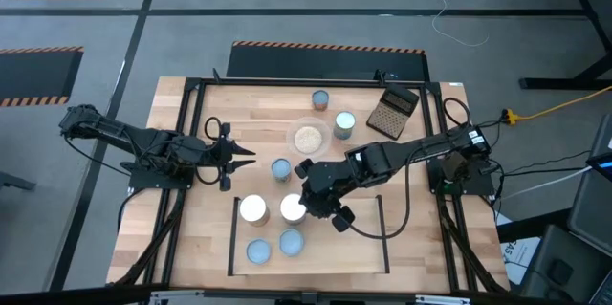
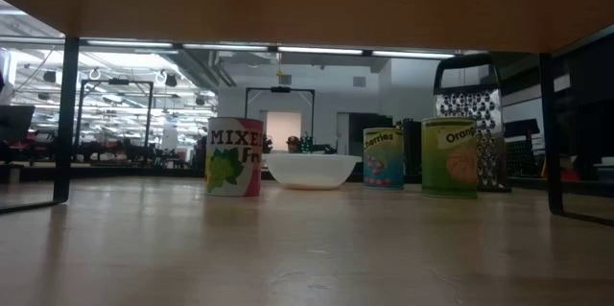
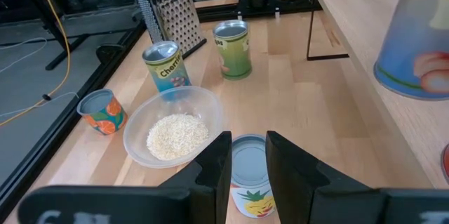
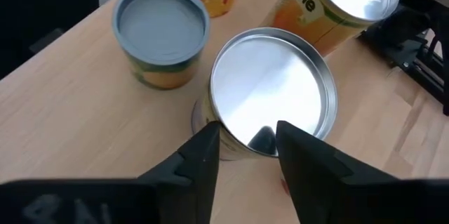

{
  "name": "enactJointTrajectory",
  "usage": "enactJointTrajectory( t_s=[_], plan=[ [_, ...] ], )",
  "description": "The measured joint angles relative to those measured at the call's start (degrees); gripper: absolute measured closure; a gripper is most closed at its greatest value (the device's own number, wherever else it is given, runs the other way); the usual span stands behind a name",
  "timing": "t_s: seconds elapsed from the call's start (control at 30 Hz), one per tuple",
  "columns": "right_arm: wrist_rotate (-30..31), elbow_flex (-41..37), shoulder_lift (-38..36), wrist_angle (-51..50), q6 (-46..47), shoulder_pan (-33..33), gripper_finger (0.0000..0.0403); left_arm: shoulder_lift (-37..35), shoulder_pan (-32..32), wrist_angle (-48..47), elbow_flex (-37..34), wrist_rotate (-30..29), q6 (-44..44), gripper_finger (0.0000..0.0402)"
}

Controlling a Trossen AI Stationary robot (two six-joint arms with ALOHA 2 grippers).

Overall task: Pick and place cans onto a shelf
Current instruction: Put the large canned peaches on the shelf

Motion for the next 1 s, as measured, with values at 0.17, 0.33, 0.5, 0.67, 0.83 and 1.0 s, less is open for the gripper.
enactJointTrajectory(
  t_s=[0.17,0.33,0.5,0.67,0.83,1.0],
  plan=[
    [0.0,0.0,0.0,0.0,0.0,0.0,0.0296,0.0,0.0,0.0,0.0,0.0,0.0,0.032],
    [-0.5,0.0,0.0,0.0,0.1,0.0,0.0335,0.0,0.0,0.0,0.0,0.0,0.0,0.032],
    [-0.6,0.0,0.0,0.2,0.1,0.0,0.0372,0.0,0.0,0.0,0.0,0.0,0.0,0.032],
    [-2.5,-0.1,0.2,2.0,0.7,0.0,0.0394,0.0,0.0,0.0,0.0,0.0,0.0,0.032],
    [-3.3,-0.1,0.2,4.0,4.5,0.0,0.0396,0.0,0.0,0.0,0.0,0.0,0.0,0.032],
    [-3.2,-0.1,0.2,5.7,7.6,0.0,0.0394,0.0,0.0,0.0,0.0,0.0,0.0,0.032]
  ],
)
